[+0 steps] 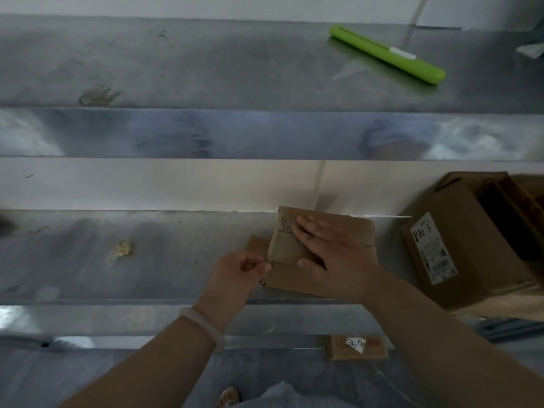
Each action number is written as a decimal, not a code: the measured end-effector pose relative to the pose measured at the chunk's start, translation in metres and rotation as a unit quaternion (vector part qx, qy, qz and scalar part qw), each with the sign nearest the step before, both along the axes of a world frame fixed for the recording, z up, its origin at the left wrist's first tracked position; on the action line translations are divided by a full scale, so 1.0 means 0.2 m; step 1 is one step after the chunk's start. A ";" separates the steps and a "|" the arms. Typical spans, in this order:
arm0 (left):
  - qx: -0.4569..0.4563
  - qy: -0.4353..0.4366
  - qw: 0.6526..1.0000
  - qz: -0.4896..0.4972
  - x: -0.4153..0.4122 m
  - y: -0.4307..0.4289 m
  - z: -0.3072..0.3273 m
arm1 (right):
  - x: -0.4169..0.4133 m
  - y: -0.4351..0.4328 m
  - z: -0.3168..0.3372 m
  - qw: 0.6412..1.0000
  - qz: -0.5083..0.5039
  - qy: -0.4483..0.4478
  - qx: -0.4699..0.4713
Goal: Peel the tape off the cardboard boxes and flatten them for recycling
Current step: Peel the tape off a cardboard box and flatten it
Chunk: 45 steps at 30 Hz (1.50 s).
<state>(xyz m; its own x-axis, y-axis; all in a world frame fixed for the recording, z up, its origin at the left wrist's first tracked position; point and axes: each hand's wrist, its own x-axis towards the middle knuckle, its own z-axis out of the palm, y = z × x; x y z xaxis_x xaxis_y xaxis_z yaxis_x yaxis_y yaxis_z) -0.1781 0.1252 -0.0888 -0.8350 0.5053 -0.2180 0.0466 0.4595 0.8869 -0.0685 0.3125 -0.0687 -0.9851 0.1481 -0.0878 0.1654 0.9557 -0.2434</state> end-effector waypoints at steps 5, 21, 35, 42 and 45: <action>-0.047 0.063 0.997 -0.019 0.03 -0.01 0.01 | 0.00 0.00 -0.01 1.000 0.002 0.012 -0.003; -0.012 0.339 0.940 -0.038 -0.14 0.05 0.20 | 0.03 0.00 -0.01 0.999 0.023 0.030 -0.012; 0.041 0.311 0.943 -0.108 -0.17 0.13 0.11 | 0.03 0.01 -0.02 0.999 0.031 0.030 -0.006; 0.074 0.113 0.991 0.024 -0.17 0.22 0.03 | 0.03 0.01 0.01 0.999 0.022 0.029 -0.006; 0.054 0.170 0.981 -0.073 -0.19 0.17 0.05 | 0.03 0.01 0.02 0.999 0.020 0.018 -0.023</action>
